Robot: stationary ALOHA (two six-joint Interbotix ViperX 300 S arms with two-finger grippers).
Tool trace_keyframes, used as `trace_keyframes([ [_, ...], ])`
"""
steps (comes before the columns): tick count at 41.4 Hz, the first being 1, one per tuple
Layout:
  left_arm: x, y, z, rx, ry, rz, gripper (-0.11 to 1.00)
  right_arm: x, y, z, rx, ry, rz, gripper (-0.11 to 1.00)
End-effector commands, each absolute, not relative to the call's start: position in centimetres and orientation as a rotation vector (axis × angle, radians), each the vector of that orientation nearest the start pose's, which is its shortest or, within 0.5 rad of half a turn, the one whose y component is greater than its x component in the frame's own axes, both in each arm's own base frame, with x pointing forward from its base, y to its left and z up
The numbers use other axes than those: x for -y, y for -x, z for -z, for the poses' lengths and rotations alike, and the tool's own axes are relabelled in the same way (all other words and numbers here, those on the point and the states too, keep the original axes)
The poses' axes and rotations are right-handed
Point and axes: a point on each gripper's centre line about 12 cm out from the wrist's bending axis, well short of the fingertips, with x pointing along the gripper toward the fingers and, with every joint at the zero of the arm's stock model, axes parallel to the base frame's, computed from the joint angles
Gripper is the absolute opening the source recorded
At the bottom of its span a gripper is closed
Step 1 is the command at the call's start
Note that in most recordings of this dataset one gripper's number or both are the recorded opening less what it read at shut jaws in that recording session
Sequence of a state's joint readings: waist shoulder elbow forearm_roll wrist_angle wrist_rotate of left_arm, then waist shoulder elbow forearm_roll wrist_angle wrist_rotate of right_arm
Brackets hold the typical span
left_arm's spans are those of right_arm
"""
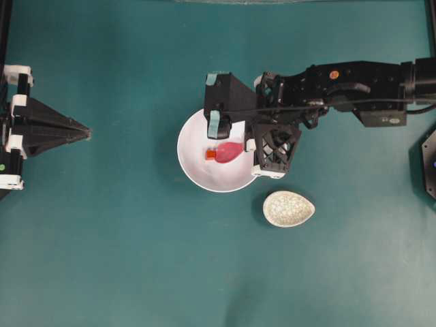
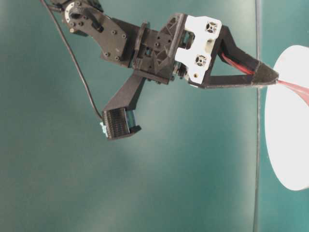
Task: Grip the spoon and scoop the red block from the bowl with right arm.
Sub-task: 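Push the spoon under the red cube to scoop it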
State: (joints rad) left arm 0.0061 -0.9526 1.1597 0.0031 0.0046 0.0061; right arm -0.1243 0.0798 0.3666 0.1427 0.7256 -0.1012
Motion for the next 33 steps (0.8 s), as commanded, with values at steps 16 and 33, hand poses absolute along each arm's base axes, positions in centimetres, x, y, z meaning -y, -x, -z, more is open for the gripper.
trace_keyframes([
  [16,-0.2,-20.3,-27.3,-0.184,-0.013,-0.006,0.0,4.0,-41.4,-20.2,-1.025,-0.148,0.05,0.25],
  [33,-0.2,-20.3,-27.3,-0.184,-0.012,-0.006,0.0,4.0,-42.0,-20.7,-0.959,-0.163,0.062,0.25],
])
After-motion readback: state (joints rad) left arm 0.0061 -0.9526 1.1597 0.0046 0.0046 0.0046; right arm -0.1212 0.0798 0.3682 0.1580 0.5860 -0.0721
